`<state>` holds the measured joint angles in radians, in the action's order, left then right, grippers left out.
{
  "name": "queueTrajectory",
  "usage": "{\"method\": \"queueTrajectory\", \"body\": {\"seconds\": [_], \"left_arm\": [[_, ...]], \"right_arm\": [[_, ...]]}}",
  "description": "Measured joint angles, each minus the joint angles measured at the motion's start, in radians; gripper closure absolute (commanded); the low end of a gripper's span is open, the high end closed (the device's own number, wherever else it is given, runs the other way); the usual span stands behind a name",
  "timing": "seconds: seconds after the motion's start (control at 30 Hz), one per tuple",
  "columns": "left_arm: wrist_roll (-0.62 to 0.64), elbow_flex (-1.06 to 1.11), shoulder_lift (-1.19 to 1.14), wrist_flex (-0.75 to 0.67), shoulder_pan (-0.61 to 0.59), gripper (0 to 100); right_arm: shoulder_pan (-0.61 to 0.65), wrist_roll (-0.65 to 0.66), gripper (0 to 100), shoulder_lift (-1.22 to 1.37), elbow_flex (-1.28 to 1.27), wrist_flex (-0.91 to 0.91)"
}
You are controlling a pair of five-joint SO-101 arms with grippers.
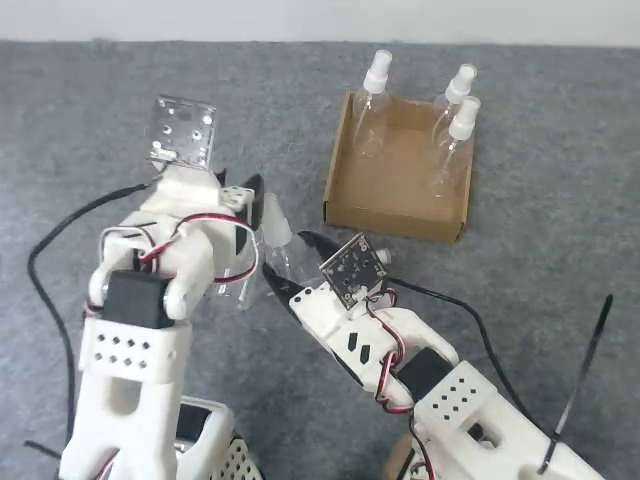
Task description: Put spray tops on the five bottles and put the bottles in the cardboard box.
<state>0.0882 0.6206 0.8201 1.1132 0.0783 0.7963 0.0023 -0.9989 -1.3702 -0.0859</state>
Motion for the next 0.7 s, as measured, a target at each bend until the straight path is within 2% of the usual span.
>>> {"method": "queueTrajectory", "body": {"seconds": [0.4,0.6,0.7], "left_arm": [[-0.008,0.023,0.032,-0.005,0.021,87],[-0.012,0.028,0.173,0.006,0.023,86],[-0.012,0.034,0.284,0.006,0.018,82]], "right_arm": [[0.0,0.0,99.3,0.0,0.0,0.0],[0.0,0.0,99.3,-0.002,0.002,0.0],[0.0,0.0,99.3,-0.002,0.002,0.0]]}}
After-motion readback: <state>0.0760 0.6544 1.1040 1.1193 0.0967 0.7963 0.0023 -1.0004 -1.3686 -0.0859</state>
